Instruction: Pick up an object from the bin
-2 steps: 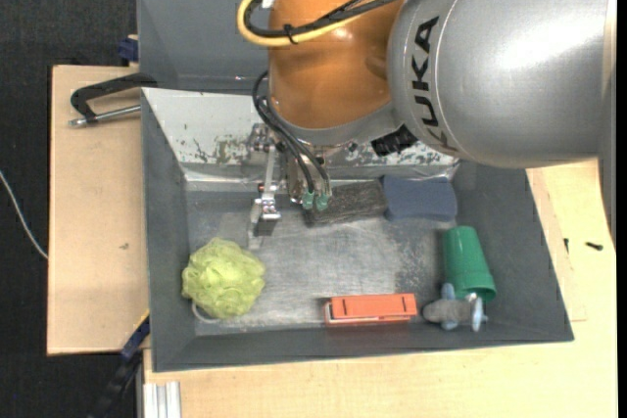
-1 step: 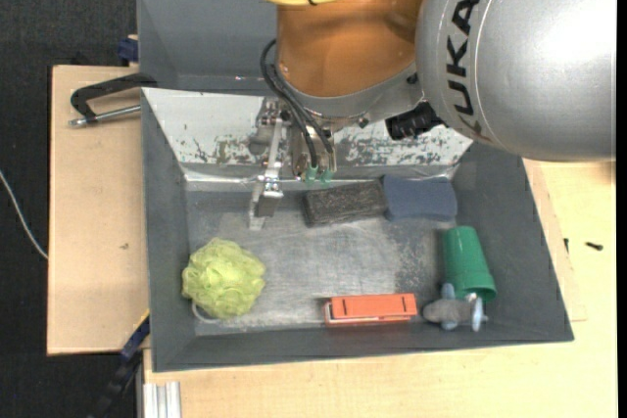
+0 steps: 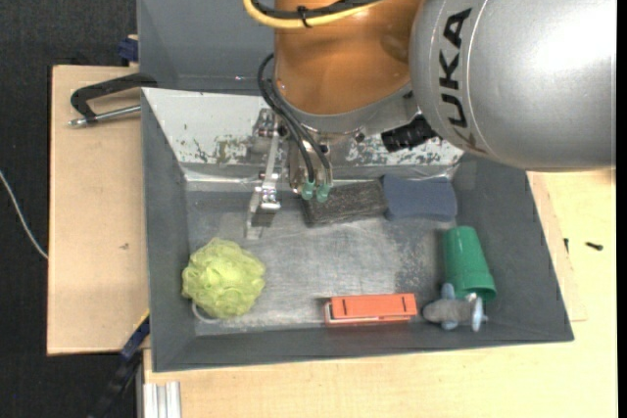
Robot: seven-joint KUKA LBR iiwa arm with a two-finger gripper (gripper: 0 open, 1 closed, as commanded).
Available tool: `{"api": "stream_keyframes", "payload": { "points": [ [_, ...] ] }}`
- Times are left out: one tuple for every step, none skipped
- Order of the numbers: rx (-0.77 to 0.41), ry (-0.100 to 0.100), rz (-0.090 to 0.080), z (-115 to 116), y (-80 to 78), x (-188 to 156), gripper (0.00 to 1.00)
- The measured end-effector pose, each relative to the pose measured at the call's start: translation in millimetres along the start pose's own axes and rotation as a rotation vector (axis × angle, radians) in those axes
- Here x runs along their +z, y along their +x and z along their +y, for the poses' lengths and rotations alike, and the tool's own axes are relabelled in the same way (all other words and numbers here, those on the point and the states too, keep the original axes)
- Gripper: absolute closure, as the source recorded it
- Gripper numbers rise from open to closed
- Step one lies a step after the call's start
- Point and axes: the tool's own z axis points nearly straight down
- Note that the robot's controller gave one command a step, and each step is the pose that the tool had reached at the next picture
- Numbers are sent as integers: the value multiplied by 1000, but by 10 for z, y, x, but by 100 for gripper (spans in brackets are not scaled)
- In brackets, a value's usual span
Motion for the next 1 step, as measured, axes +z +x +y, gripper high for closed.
{"api": "stream_keyframes", "payload": {
  "points": [
    [-115, 4, 10, -76, 95, 727, 0]
  ]
}}
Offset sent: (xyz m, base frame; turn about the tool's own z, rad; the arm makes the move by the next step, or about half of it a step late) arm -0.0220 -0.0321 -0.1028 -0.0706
